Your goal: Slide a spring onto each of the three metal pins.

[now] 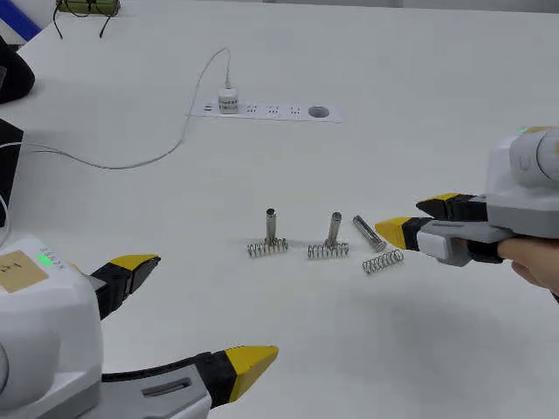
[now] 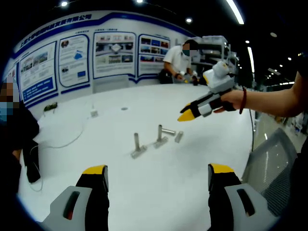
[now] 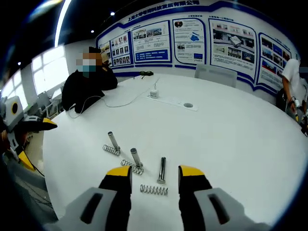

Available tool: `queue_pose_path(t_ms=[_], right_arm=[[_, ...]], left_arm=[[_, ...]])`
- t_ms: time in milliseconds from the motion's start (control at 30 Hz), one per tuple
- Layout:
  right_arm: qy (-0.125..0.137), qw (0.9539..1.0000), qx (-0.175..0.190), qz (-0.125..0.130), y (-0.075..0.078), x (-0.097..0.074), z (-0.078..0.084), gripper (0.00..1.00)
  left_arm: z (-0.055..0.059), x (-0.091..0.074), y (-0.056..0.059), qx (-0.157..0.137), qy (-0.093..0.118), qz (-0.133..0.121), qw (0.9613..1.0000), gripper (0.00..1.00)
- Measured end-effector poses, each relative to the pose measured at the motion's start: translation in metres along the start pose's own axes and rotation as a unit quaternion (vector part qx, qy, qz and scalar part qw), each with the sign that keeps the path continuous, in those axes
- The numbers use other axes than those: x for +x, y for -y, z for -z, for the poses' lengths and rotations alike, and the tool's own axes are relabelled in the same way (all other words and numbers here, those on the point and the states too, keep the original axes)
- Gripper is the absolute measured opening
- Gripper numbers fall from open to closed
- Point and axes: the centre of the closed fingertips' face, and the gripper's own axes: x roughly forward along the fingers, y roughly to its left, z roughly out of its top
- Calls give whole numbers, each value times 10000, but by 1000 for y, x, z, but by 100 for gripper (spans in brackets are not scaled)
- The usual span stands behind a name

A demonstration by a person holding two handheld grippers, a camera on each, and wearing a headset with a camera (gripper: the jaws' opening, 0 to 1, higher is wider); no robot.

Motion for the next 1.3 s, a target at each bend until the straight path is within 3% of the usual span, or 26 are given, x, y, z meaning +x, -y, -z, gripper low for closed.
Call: queue_pose_path(t_ms=[400,767,1300], right_arm=[[-132,9999,-26,-25,7,40,-1,30],[-591,9982,41,-66,13,72,17,21],[-855,9961,192,74,16,87,28,13]], left_arm=[[0,5,2,-35,84,54,9999,85],[2,11,4,-131,101,145,9998,85],[7,9,2,-154,20,174,9997,85]])
